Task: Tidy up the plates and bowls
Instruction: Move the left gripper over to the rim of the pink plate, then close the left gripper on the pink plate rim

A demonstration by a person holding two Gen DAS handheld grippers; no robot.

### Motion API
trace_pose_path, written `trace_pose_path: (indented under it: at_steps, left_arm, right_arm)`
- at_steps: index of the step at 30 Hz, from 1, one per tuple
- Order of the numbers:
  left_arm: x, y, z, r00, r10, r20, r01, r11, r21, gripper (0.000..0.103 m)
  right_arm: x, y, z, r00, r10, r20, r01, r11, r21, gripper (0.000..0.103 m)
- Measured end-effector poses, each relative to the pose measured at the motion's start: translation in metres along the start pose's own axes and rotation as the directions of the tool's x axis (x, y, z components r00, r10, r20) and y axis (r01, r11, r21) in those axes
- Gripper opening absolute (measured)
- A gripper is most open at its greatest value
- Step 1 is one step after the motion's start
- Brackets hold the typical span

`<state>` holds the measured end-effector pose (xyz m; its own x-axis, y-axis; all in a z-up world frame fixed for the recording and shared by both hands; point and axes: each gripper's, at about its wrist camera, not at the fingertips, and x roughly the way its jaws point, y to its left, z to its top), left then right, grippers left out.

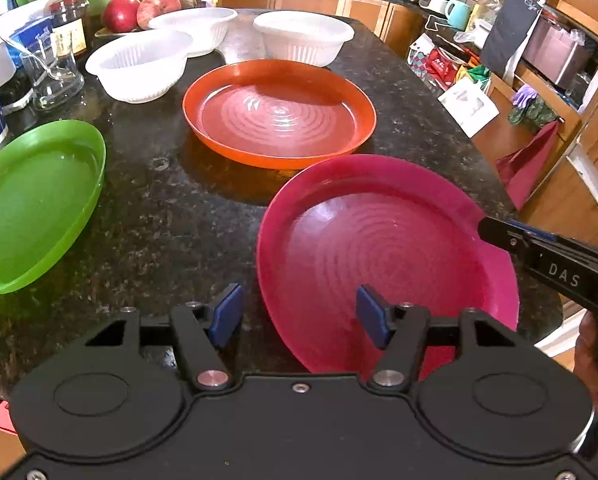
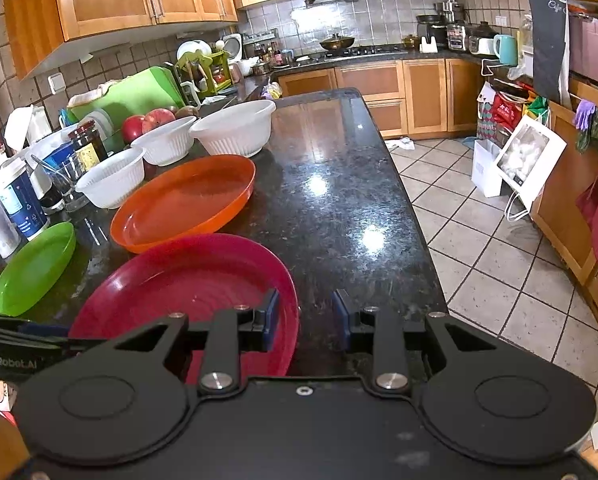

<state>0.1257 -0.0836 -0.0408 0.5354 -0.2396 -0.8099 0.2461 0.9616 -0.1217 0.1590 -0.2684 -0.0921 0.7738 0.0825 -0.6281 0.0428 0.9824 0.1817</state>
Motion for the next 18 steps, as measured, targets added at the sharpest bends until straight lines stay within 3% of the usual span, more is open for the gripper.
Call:
trace_pose_path:
  at_steps: [12, 18]
  left_arm:
    - [0.006, -0.012, -0.001, 0.999, 0.045, 0.015, -0.045, 0.998, 0.047, 0.078]
    - [0.005, -0.014, -0.001, 1.0, 0.024, 0.017, -0.025, 0.998, 0.062, 0.075]
  right_arm:
    - [0.006, 0.008, -0.004, 1.0, -0.012, -0.022, 0.01, 0.997, -0.071, 0.031]
    - [0.005, 0.01, -0.004, 1.0, -0.008, -0.028, 0.005, 0.996, -0.092, 0.028]
